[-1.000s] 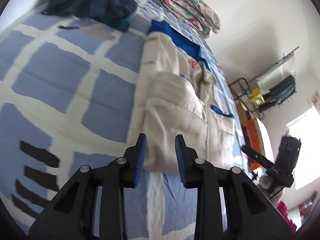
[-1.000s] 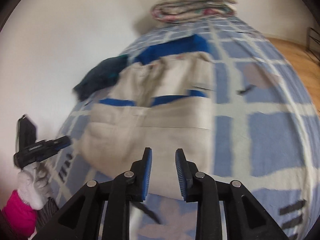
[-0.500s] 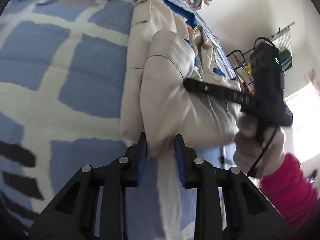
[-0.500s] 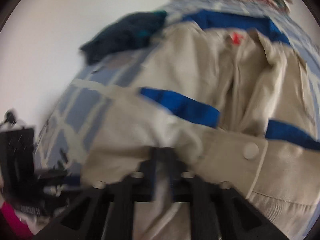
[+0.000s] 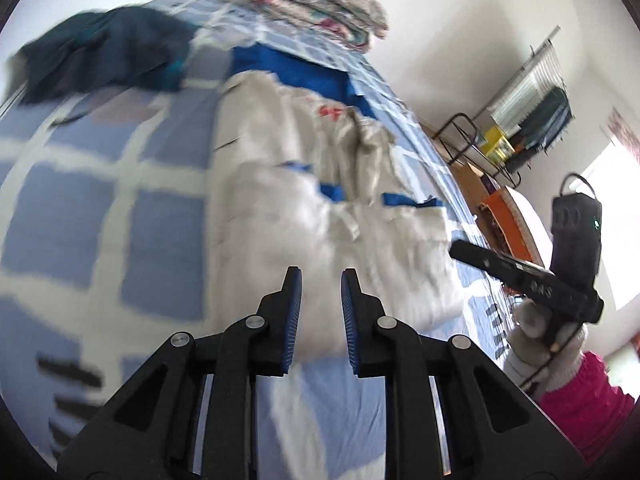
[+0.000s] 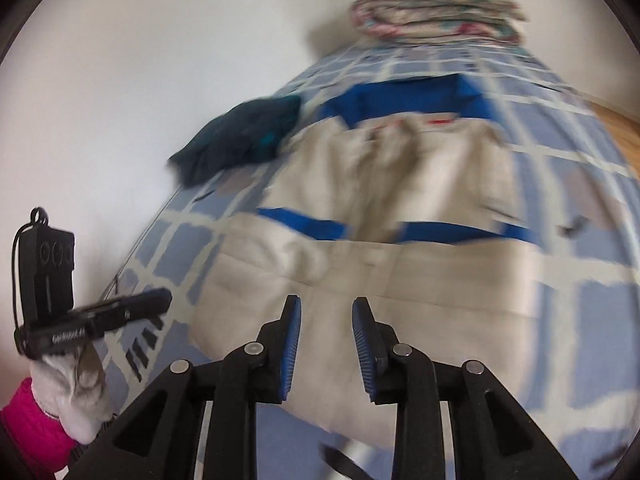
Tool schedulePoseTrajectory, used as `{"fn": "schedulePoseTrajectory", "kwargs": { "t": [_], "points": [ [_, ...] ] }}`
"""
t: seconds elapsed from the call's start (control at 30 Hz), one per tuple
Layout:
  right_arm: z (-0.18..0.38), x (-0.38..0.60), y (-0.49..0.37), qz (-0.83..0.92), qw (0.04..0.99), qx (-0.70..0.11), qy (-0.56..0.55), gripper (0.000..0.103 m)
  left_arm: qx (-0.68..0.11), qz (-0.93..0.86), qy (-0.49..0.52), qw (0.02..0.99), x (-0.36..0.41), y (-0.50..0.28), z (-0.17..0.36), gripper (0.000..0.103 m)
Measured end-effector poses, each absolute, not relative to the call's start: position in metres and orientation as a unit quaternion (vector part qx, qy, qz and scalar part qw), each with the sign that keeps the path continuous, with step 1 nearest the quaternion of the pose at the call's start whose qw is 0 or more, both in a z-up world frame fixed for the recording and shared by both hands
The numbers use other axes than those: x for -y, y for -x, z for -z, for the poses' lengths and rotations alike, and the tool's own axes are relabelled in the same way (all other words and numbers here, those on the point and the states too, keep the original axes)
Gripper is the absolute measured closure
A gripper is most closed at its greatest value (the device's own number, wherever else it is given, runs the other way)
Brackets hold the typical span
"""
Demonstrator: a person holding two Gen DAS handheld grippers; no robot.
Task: Fold large clothes
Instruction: 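Open both grippers and pull them back from the folded jacket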
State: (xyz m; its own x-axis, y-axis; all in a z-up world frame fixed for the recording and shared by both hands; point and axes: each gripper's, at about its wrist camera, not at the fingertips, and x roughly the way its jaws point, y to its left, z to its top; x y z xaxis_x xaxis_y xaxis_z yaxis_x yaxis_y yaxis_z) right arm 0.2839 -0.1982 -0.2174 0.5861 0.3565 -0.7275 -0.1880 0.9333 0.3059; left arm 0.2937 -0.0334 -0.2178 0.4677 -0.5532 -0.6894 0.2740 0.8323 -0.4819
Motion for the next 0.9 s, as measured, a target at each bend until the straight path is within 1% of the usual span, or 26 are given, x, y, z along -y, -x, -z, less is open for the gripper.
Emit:
{"fn": "schedulePoseTrajectory", "kwargs": {
  "t": [0.1, 0.17, 0.23, 0.27, 0.33, 0.37, 0.5, 0.6, 0.67, 0.7, 0.73, 0.77, 0.8, 0.83, 0.87, 0.9],
  "points": [
    [0.225, 0.229, -0.286, -0.120, 0.887, -0.433, -0.107, 0.075, -0.461, 0.209, 0.132, 0.852, 0.053, -0.319, 0.229, 0.085],
    [0.233, 0.242, -0.292, -0.108, 0.884, -0.437, -0.123, 0.075, -0.482, 0.148, 0.133, 0.853, 0.051, -0.338, 0.248, 0.085],
    [0.244, 0.247, -0.301, -0.099, 0.881, -0.445, -0.129, 0.075, -0.514, 0.115, 0.158, 0.835, 0.040, -0.347, 0.270, 0.093],
    [0.253, 0.249, -0.307, -0.090, 0.876, -0.456, -0.128, 0.077, -0.525, 0.111, 0.180, 0.824, 0.034, -0.349, 0.280, 0.094],
    [0.275, 0.254, -0.314, -0.086, 0.862, -0.482, -0.135, 0.080, -0.522, 0.115, 0.185, 0.824, 0.030, -0.349, 0.283, 0.097],
    [0.281, 0.254, -0.314, -0.089, 0.861, -0.482, -0.132, 0.081, -0.525, 0.115, 0.178, 0.824, 0.030, -0.349, 0.281, 0.097],
    [0.267, 0.252, -0.311, -0.072, 0.861, -0.490, -0.118, 0.081, -0.522, 0.107, 0.179, 0.827, 0.021, -0.334, 0.259, 0.098],
    [0.236, 0.251, -0.283, -0.080, 0.879, -0.459, -0.105, 0.073, -0.490, 0.119, 0.170, 0.847, 0.015, -0.310, 0.227, 0.097],
    [0.214, 0.250, -0.258, -0.085, 0.891, -0.436, -0.094, 0.073, -0.470, 0.124, 0.164, 0.858, 0.010, -0.294, 0.205, 0.097],
    [0.196, 0.251, -0.242, -0.084, 0.902, -0.414, -0.086, 0.069, -0.458, 0.126, 0.159, 0.865, 0.007, -0.285, 0.190, 0.097],
    [0.182, 0.251, -0.228, -0.081, 0.912, -0.395, -0.081, 0.054, -0.447, 0.128, 0.156, 0.871, 0.004, -0.275, 0.176, 0.097],
    [0.169, 0.253, -0.214, -0.080, 0.920, -0.374, -0.080, 0.045, -0.435, 0.132, 0.153, 0.878, 0.001, -0.266, 0.163, 0.097],
    [0.157, 0.255, -0.202, -0.080, 0.929, -0.352, -0.083, 0.032, -0.425, 0.135, 0.150, 0.882, 0.000, -0.260, 0.151, 0.095],
    [0.140, 0.259, -0.182, -0.074, 0.940, -0.320, -0.090, 0.028, -0.412, 0.137, 0.145, 0.889, -0.003, -0.250, 0.136, 0.090],
    [0.128, 0.263, -0.170, -0.070, 0.946, -0.301, -0.095, 0.027, -0.397, 0.139, 0.139, 0.897, -0.005, -0.238, 0.120, 0.087],
    [0.116, 0.266, -0.157, -0.069, 0.950, -0.288, -0.102, 0.026, -0.382, 0.139, 0.135, 0.904, -0.008, -0.227, 0.103, 0.080]
  ]
}}
